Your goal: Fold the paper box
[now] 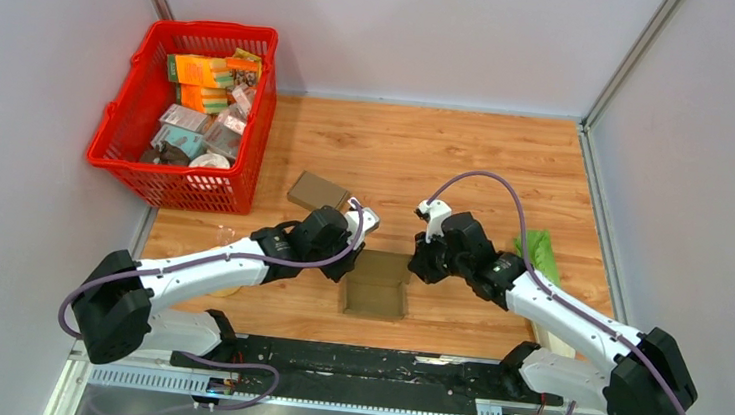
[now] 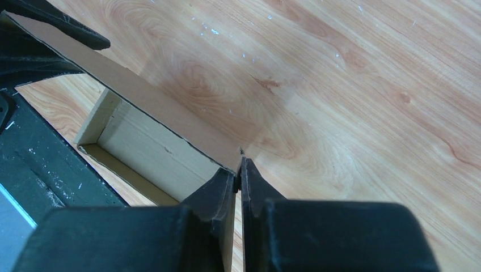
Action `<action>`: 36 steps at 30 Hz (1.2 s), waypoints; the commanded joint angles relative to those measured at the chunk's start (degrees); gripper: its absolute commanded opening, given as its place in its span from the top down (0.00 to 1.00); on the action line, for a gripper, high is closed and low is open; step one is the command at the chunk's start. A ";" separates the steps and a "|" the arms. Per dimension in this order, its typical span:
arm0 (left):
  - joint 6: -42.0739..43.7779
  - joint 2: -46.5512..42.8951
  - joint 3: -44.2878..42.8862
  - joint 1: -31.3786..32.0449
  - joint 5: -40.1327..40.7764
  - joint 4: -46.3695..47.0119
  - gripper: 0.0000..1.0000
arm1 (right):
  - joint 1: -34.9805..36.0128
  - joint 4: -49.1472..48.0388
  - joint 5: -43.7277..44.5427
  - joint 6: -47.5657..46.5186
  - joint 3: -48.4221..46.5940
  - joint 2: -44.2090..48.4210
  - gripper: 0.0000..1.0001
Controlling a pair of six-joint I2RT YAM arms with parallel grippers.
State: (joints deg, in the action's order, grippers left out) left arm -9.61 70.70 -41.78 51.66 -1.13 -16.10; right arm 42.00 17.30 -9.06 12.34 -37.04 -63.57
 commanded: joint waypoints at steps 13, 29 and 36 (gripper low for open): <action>0.55 -3.72 -1.90 0.11 0.95 -1.92 0.83 | 2.21 1.16 3.87 -0.56 -2.34 0.91 0.90; -6.29 -1.35 -3.75 4.67 18.59 0.36 1.00 | 10.02 -4.28 16.95 16.65 -3.57 -1.03 1.00; -15.52 1.55 -4.63 5.29 35.55 2.73 1.00 | 14.69 -3.33 33.12 23.87 -7.34 -4.45 1.00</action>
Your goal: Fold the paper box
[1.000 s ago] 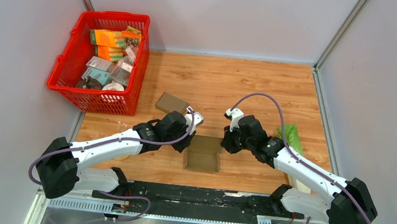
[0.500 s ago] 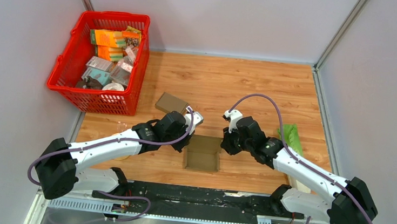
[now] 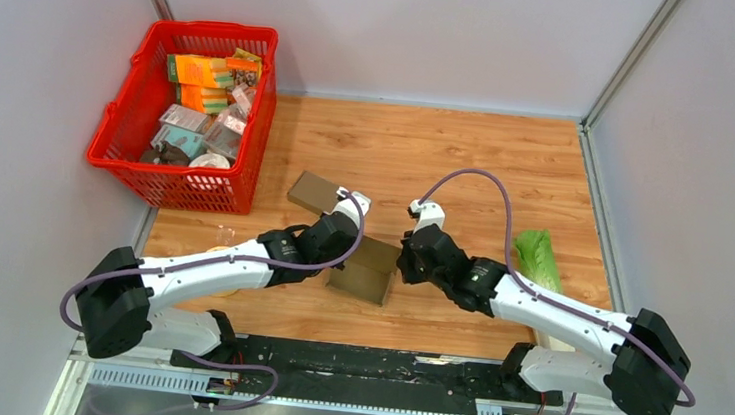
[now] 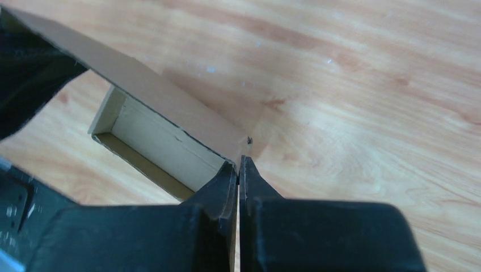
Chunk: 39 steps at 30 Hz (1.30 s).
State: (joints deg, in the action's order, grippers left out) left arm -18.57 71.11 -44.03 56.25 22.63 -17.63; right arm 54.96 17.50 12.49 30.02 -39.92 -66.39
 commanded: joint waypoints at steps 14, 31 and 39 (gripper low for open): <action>-15.26 3.41 7.55 1.50 19.73 26.93 1.00 | 9.64 -16.34 37.42 8.03 -2.71 -11.38 1.00; -21.42 6.23 14.67 4.65 23.94 33.01 1.00 | 16.84 -12.06 47.88 21.47 -1.92 -17.98 1.00; -23.09 7.11 19.58 7.82 28.08 37.30 1.00 | 22.20 -9.85 55.27 33.76 1.69 -19.21 1.00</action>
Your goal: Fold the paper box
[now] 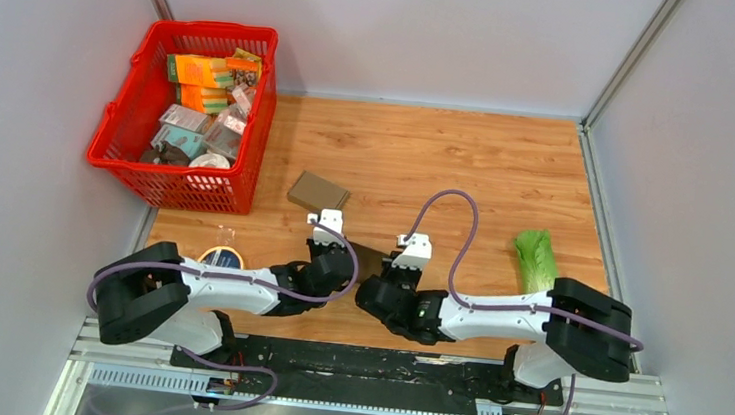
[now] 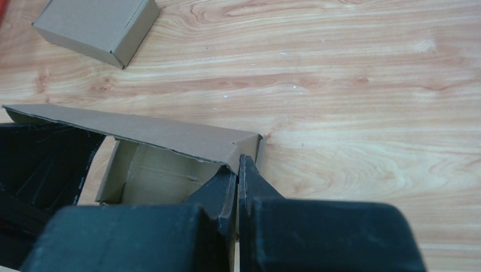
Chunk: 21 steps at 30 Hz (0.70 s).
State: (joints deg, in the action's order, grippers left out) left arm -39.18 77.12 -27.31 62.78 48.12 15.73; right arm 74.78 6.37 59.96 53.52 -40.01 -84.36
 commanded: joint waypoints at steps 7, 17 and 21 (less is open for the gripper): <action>-1.87 1.36 6.48 3.84 6.11 7.03 1.00 | 7.13 8.90 12.01 21.07 1.78 -3.79 0.95; -1.52 2.94 8.33 4.98 8.04 9.06 1.00 | 13.63 25.18 8.25 21.49 -0.16 0.05 0.33; -0.46 3.74 7.80 5.68 8.39 9.23 1.00 | 14.36 17.81 -2.01 5.34 7.64 12.61 0.06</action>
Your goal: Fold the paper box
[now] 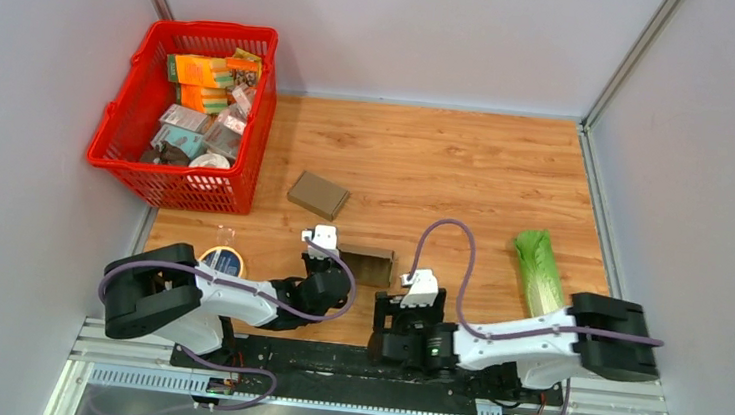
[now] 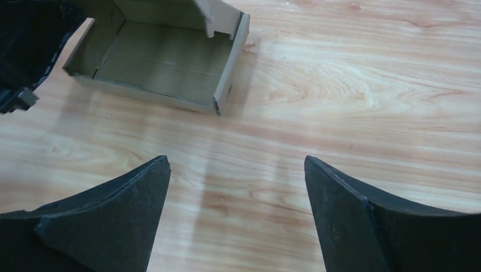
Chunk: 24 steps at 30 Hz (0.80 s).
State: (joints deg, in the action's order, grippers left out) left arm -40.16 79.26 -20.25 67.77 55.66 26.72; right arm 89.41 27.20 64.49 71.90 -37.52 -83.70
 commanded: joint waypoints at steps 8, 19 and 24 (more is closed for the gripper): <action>1.41 1.68 -1.46 1.66 1.65 -4.30 1.00 | -28.11 -11.13 -56.63 -30.42 7.57 40.19 0.04; 1.05 1.24 -4.97 3.25 2.18 -12.21 1.00 | -47.31 -29.36 -100.79 -16.09 -11.09 7.87 0.43; 0.53 0.89 -3.22 3.86 1.47 -11.08 1.00 | -46.95 -40.36 -101.22 -12.41 -6.36 1.97 0.43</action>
State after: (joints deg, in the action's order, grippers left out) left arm -39.44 80.18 -24.12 70.78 58.22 18.55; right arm 42.28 0.25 -29.76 54.68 -46.41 -79.88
